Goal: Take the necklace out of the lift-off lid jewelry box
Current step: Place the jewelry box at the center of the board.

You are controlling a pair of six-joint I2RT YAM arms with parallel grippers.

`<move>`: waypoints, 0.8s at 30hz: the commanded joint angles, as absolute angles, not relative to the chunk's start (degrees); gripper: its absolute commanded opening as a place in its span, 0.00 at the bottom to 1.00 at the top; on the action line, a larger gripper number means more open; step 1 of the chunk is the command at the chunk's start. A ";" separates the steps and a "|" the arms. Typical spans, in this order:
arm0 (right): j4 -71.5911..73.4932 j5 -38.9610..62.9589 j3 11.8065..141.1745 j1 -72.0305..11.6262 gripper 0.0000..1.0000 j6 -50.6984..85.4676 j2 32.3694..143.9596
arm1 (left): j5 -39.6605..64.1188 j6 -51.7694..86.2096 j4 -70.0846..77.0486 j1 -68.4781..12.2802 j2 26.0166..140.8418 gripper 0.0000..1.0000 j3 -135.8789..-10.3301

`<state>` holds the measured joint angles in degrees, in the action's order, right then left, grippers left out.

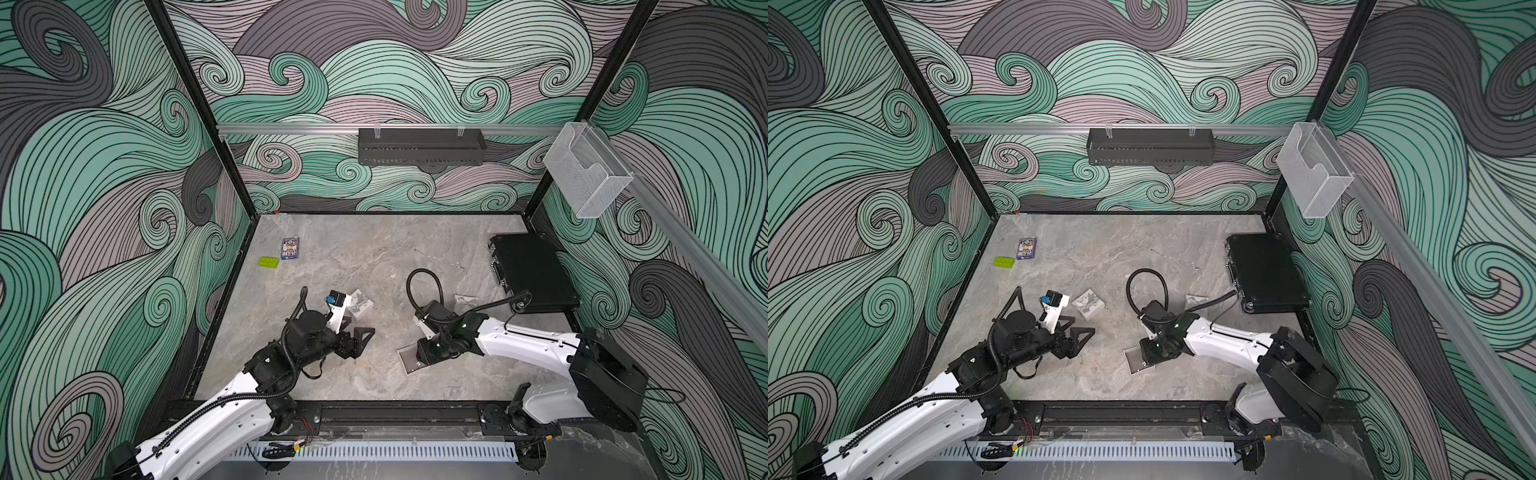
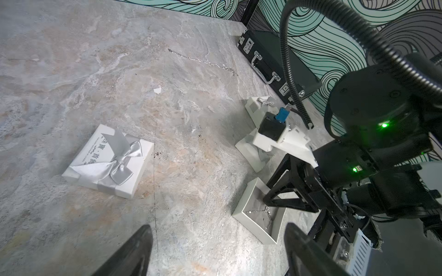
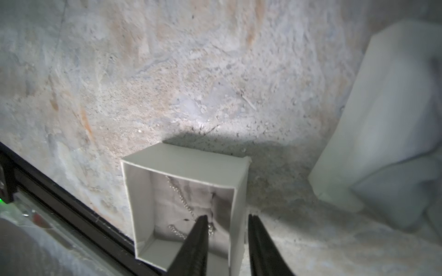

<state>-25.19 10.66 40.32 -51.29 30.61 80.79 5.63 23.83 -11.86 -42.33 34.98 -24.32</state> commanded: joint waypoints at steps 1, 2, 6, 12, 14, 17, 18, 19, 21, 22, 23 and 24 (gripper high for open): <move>-23.63 10.26 38.09 -52.07 0.44 34.12 77.74 | 4.67 24.55 -10.62 -41.81 33.73 0.84 -24.52; -22.41 10.89 36.66 -52.35 0.45 35.38 76.14 | 4.54 24.62 -10.52 -41.83 33.60 0.84 -24.46; -20.83 11.87 31.95 -53.47 0.47 39.70 68.64 | 4.23 24.79 -9.97 -41.86 33.55 0.84 -23.99; -22.96 12.21 29.97 -53.85 0.47 39.70 64.45 | 4.30 25.52 -8.87 -41.84 34.10 0.84 -23.21; -22.95 12.91 30.56 -53.85 0.47 38.97 65.70 | 4.31 25.76 -8.35 -41.79 34.08 0.84 -22.95; -22.47 13.85 32.24 -53.88 0.47 37.83 68.50 | 4.40 26.04 -8.51 -41.84 33.84 0.83 -22.96; -22.18 14.13 32.80 -54.05 0.46 37.58 69.32 | 4.39 26.05 -8.77 -41.84 33.60 0.83 -23.03; -21.81 14.47 33.23 -54.21 0.46 37.45 69.95 | 4.35 26.06 -9.05 -41.84 33.33 0.83 -23.05; -20.85 16.15 34.07 -54.56 0.46 37.38 71.03 | 4.25 25.98 -9.77 -41.81 32.58 0.83 -23.11; -19.29 16.93 34.31 -54.73 0.46 37.35 71.46 | 4.07 25.93 -10.01 -41.83 32.21 0.83 -23.12; -18.30 17.95 34.58 -54.98 0.46 37.36 71.91 | 3.89 25.95 -10.27 -41.83 31.79 0.83 -23.11; -17.45 18.99 34.87 -55.26 0.46 37.35 72.50 | 3.76 25.91 -10.52 -41.83 31.49 0.83 -23.07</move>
